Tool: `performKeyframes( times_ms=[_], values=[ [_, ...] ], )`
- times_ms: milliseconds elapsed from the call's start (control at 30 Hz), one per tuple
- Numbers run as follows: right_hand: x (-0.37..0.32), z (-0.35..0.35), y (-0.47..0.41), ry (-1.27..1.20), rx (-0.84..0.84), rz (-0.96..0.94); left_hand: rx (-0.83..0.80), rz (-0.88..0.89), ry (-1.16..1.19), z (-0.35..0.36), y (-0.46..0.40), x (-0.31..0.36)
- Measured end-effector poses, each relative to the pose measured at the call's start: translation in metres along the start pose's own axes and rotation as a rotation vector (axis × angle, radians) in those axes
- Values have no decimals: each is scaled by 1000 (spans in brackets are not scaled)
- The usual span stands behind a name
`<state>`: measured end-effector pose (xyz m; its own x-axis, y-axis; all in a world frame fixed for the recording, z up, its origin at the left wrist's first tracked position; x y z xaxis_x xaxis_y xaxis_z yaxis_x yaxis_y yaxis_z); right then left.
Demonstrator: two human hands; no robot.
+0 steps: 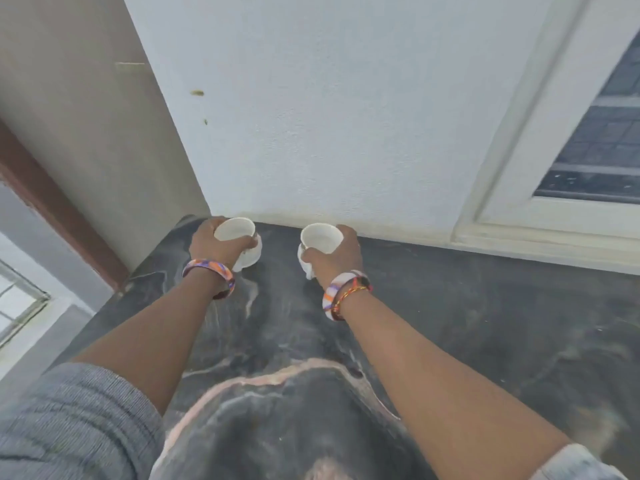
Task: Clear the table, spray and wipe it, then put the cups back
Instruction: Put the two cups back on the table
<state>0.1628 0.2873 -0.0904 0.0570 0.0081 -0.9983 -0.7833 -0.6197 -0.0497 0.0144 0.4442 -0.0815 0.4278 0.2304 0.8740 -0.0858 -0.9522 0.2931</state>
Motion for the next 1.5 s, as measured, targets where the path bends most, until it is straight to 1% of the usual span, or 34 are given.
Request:
performKeyframes(
  times_ms=[100,233,433,533,633,700,767,833,867,933,1000,1067,1200,1300,1500],
  values=[
    [10,35,-13,114,32,-16,19,20,-19,-1,-28,2],
    [19,67,-30,146,47,-30,49,35,-74,0,-51,2],
    [22,90,-45,204,53,-75,73,44,-83,-1,-64,1],
    [22,92,-48,204,39,-57,85,93,-126,0,-62,3],
    [14,85,-46,251,-38,-66,161,213,-167,-3,-48,13],
    [3,73,-41,269,-57,-113,249,360,-178,-7,-27,25],
    [-11,58,-34,281,-44,-172,277,534,-180,-3,3,34],
    [-23,36,-25,307,-20,-225,160,646,-185,14,40,40],
    [-28,22,-19,322,-12,-241,74,664,-184,25,58,42],
    [-36,-9,-8,386,-15,-267,-90,643,-161,48,91,45],
    [-42,-43,3,474,-26,-274,-206,617,-167,71,121,47],
    [-48,-81,15,517,-1,-273,-287,621,-196,93,153,51],
    [-58,-182,54,544,86,-279,-463,650,-244,145,237,54],
    [-60,-268,97,551,151,-262,-543,692,-279,186,315,51],
    [-64,-425,187,674,211,-195,-705,795,-310,260,475,38]
  ],
)
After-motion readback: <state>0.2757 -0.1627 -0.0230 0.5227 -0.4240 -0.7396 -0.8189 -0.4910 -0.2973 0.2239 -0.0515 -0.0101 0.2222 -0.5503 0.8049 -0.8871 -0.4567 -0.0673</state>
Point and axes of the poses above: each hand's wrist, its own y-axis away from the middle knuckle, its own z-axis out of the palm, x = y × z, the point moved 7 cm from there along -y, towards the middle knuckle, and after that the axes turned 15 degrees about -z, right-handed, at the moved point
